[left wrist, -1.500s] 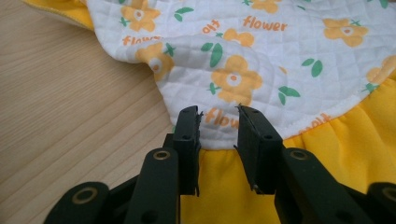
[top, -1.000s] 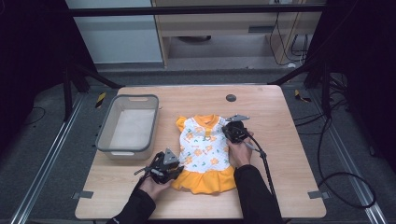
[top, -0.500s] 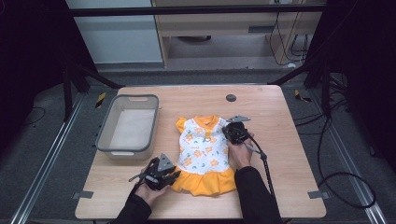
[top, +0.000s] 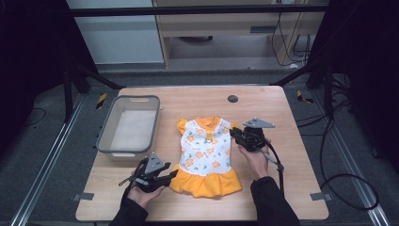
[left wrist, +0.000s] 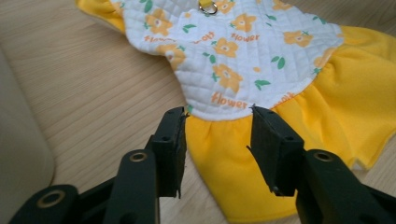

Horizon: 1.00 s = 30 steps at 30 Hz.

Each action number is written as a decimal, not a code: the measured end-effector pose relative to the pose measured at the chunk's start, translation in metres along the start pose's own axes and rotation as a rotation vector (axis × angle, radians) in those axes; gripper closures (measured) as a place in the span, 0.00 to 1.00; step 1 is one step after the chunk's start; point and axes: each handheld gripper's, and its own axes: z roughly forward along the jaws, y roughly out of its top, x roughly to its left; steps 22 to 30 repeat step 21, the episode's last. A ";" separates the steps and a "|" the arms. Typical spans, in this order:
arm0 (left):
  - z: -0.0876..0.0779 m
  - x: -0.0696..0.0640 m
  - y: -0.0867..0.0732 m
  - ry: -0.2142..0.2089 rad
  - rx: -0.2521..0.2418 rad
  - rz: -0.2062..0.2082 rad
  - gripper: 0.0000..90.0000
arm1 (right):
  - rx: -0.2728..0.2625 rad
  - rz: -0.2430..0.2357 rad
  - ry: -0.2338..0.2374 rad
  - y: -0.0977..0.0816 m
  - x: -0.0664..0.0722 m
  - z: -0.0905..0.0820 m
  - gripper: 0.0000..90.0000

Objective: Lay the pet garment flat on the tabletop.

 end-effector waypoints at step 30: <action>-0.051 0.038 -0.048 0.116 -0.065 -0.131 0.27 | 0.021 0.065 -0.050 -0.080 -0.019 -0.101 0.20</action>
